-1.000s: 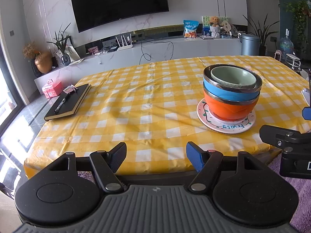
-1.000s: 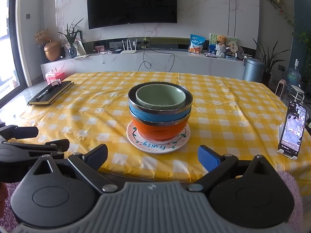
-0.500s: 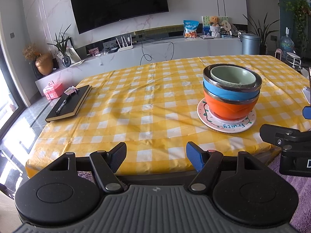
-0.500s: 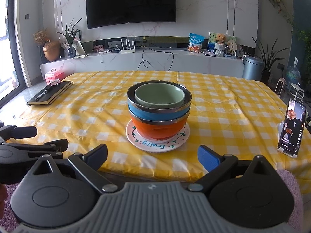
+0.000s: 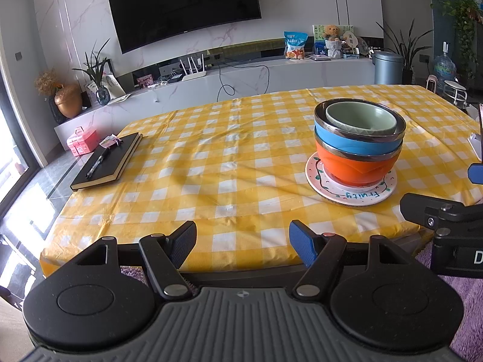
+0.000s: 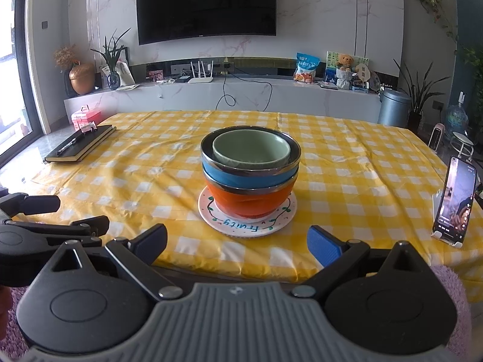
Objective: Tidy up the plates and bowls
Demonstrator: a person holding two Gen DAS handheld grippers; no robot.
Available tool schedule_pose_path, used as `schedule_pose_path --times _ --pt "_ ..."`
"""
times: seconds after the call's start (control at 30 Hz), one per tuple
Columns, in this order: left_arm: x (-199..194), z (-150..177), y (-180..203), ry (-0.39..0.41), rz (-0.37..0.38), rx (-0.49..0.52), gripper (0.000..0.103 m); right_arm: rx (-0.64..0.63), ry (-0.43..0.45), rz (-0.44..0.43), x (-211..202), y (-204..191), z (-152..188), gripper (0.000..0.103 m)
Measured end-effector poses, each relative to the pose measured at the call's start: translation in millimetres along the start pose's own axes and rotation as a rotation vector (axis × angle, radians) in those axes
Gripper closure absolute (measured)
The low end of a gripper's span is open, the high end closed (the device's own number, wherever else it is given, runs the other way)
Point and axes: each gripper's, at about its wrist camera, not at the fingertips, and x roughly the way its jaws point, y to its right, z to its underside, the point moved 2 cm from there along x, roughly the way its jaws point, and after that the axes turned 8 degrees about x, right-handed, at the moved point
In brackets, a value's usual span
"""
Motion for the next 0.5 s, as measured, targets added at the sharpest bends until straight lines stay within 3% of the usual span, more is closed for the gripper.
schedule_pose_path --times 0.5 --pt "-3.2 -1.3 -0.4 0.016 0.007 0.007 0.021 -0.002 -0.01 0.007 1.0 -1.2 0.5 0.006"
